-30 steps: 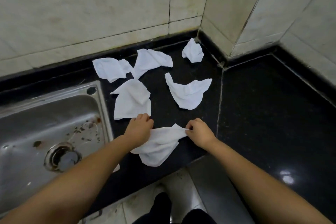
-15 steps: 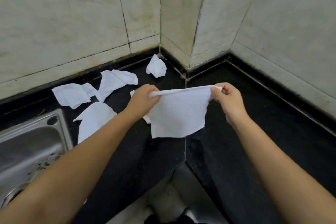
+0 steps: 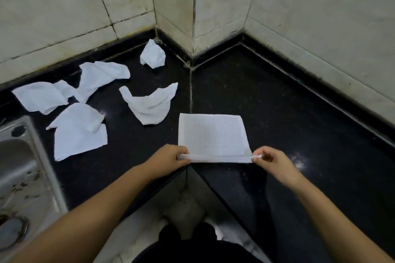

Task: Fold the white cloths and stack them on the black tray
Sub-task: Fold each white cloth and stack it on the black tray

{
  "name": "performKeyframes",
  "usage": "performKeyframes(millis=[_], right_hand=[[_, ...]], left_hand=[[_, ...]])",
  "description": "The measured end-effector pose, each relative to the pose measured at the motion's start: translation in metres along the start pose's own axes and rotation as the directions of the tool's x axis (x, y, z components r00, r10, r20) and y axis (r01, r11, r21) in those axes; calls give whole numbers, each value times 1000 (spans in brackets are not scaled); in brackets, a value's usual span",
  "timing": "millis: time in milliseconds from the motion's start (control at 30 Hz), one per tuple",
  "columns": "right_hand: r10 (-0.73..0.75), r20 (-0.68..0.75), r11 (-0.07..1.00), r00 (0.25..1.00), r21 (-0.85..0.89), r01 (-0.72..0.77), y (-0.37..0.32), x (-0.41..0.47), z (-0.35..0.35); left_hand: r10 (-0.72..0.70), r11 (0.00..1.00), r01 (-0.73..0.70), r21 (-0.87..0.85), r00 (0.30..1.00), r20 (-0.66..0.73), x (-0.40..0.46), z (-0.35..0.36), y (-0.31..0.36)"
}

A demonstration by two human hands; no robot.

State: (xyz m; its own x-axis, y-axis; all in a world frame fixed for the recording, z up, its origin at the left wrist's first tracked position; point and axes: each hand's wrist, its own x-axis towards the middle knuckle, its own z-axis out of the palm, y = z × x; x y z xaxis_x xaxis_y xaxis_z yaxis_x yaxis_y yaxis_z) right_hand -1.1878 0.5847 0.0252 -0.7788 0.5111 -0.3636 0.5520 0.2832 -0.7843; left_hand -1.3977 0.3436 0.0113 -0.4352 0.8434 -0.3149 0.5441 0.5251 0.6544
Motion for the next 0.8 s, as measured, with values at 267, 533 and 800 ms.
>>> performKeyframes(millis=[267, 533, 800], right_hand=[[72, -55, 996, 996, 58, -69, -1, 27, 0], [95, -224, 985, 970, -122, -125, -22, 107, 16], [-172, -161, 789, 972, -614, 38, -36, 118, 40]], left_hand=[[-193, 951, 138, -275, 963, -185, 14, -3, 2], [-356, 934, 308, -180, 835, -421, 79, -10, 4], [-417, 890, 450, -76, 734, -536, 65, 30, -1]])
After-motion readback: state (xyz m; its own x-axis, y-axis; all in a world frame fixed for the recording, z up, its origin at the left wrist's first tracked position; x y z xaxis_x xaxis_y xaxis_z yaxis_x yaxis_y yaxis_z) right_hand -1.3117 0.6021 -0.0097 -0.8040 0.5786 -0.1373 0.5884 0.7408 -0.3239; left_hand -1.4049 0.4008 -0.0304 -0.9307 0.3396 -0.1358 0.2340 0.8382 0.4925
